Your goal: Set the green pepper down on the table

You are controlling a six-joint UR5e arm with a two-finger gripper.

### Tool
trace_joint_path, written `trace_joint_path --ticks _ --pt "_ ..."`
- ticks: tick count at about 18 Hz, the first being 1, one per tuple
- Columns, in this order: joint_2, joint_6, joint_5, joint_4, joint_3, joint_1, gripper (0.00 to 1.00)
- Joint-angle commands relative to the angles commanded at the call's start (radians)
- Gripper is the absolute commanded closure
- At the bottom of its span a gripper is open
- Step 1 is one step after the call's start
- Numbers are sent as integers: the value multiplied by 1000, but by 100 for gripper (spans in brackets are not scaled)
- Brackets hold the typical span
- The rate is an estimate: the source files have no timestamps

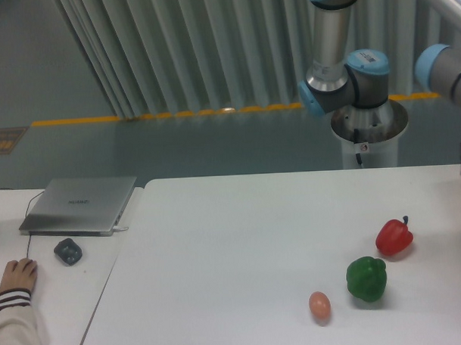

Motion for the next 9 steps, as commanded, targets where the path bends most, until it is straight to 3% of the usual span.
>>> trace_joint_path --ticks 2,9 --pt "-2 0 0 -25 8 8 0" --pt "-5 0 0 -28 2 15 0"
